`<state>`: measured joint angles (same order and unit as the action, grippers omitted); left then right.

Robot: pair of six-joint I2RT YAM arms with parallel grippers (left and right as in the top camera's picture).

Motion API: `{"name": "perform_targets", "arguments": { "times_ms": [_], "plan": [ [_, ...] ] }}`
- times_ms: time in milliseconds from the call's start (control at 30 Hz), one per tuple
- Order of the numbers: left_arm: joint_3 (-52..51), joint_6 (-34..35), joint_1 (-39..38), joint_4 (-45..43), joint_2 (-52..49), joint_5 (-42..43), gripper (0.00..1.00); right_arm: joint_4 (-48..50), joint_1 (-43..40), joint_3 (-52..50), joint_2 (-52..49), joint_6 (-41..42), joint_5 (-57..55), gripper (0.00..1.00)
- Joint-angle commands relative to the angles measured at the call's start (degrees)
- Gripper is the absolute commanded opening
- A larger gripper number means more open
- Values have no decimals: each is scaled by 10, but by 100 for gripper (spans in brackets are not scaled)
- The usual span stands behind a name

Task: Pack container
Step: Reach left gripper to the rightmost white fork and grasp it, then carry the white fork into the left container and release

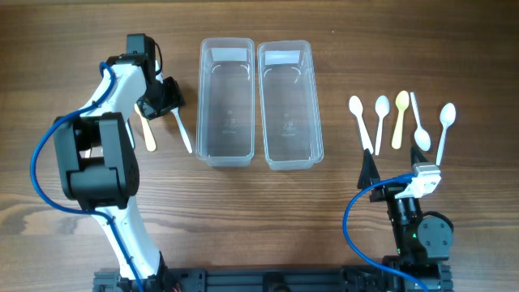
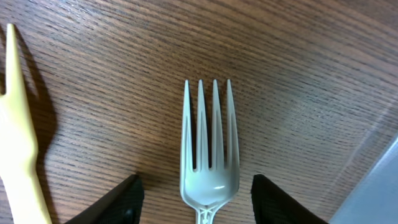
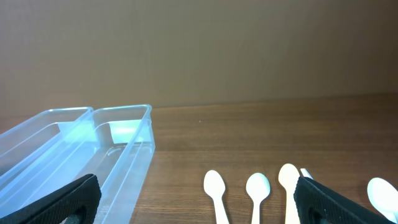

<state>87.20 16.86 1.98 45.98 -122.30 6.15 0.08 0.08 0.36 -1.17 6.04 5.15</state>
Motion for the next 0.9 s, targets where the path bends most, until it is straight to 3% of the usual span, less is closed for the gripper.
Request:
{"name": "perform_targets", "arguments": {
  "times_ms": [0,133,167,267,333,467,867],
  "plan": [
    [8,-2,-3,-1,-25,13,57,3,1,-1,5,8,7,100],
    [8,-1,-10,0,-43,14,51,3,1,-1,5,8,7,100],
    [8,-1,-19,-5,-44,14,40,3,1,-1,5,8,7,100],
    [8,-1,-31,-8,-44,14,31,3,1,-1,5,8,7,100],
    [8,-1,-43,-8,-44,13,18,3,1,-1,5,8,7,100],
    [8,-1,-57,-7,-44,13,4,3,1,-1,5,8,7,100],
    [14,-1,18,39,-3,13,5,3,1,-1,5,8,7,100]
  ]
}}
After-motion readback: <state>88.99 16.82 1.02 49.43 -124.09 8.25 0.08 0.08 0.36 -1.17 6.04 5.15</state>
